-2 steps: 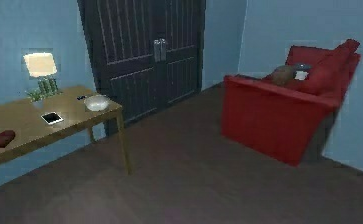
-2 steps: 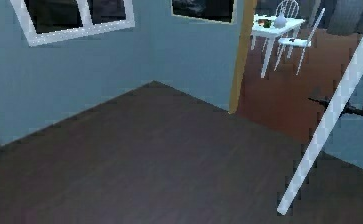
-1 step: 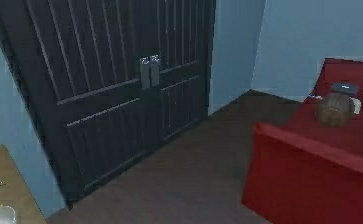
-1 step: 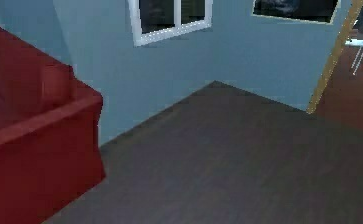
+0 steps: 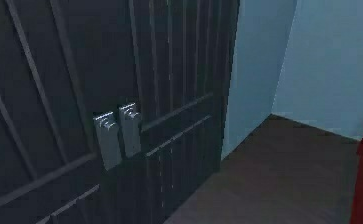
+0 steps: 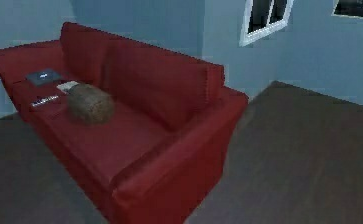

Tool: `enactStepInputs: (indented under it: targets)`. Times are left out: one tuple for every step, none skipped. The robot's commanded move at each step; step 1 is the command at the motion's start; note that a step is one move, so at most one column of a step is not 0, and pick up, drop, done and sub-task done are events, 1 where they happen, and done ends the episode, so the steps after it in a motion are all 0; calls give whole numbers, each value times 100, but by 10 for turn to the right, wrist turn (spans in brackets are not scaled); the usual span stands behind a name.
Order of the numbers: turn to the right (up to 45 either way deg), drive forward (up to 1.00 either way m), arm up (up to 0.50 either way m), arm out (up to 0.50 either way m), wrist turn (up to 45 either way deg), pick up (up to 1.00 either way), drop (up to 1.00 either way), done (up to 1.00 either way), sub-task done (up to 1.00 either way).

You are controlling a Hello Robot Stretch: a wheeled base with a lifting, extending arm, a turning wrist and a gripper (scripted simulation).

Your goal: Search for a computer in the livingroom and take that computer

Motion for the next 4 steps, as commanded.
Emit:
enactStepInputs:
  targets:
    - [90, 0, 0, 0, 0, 0, 0, 0, 0]
    - [0, 5, 0, 0, 0, 0, 0, 0, 0]
    - [300, 0, 0, 0, 0, 0, 0, 0, 0]
    - [0, 100, 0, 0, 0, 0, 0, 0, 0]
